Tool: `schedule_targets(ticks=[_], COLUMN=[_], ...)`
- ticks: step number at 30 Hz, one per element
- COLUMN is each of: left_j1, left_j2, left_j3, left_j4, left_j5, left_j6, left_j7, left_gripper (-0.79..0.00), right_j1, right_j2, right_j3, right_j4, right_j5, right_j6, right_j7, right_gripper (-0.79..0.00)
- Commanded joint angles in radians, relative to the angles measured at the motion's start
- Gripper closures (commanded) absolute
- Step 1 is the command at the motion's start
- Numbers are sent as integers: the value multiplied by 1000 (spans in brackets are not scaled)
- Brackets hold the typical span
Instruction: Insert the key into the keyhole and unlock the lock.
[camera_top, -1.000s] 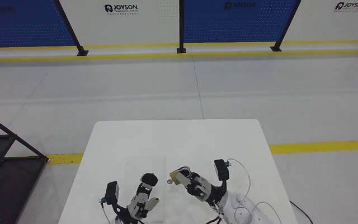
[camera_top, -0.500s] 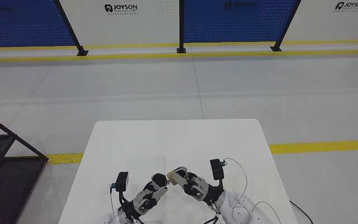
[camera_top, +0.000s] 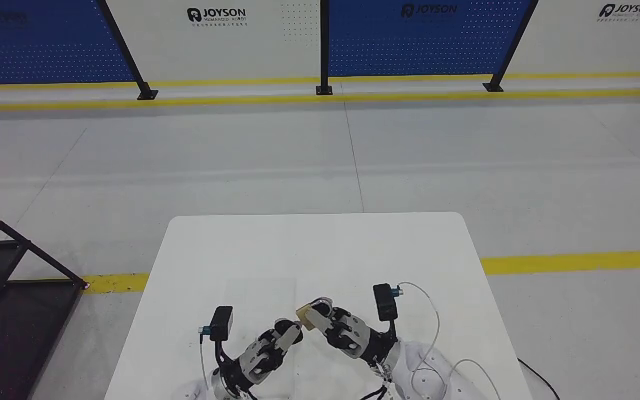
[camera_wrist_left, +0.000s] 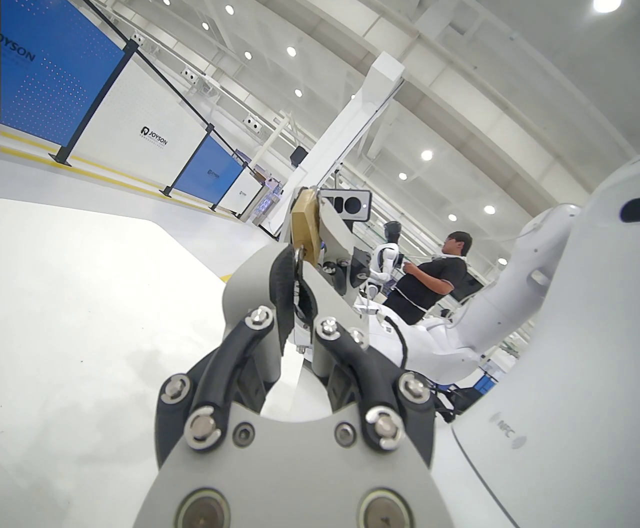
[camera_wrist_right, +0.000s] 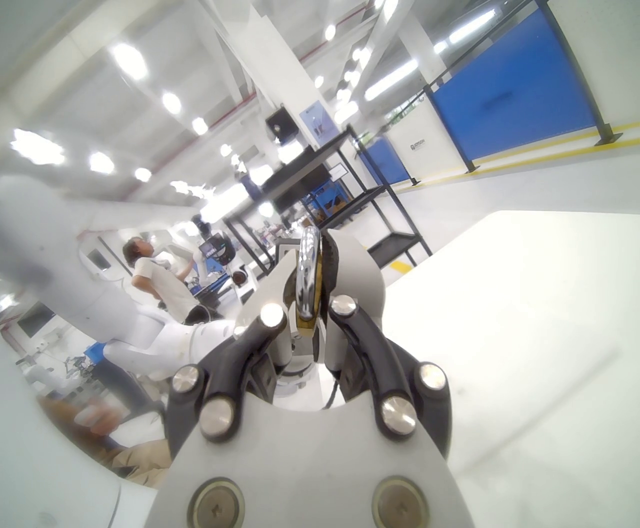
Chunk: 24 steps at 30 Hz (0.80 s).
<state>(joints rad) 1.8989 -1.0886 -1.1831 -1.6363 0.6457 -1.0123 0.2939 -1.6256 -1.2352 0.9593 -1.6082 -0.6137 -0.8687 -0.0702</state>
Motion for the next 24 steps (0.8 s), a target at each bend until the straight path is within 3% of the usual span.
schedule_targets(ticks=[1, 12, 24], left_j1=[0, 13, 41], left_j2=[0, -9, -30], left_j3=[0, -15, 1], left_j4=[1, -21, -43], left_j5=[3, 106, 443], left_j6=[0, 51, 253], left_j7=[2, 74, 360], left_gripper=[0, 0, 0], right_j1=[1, -1, -17], right_j2=[0, 3, 5], right_j3=[-2, -5, -2], right_j4=[0, -4, -22], right_j5=[-3, -18, -35], right_j6=[2, 15, 60], right_j7=[1, 7, -12], right_gripper=[0, 0, 0])
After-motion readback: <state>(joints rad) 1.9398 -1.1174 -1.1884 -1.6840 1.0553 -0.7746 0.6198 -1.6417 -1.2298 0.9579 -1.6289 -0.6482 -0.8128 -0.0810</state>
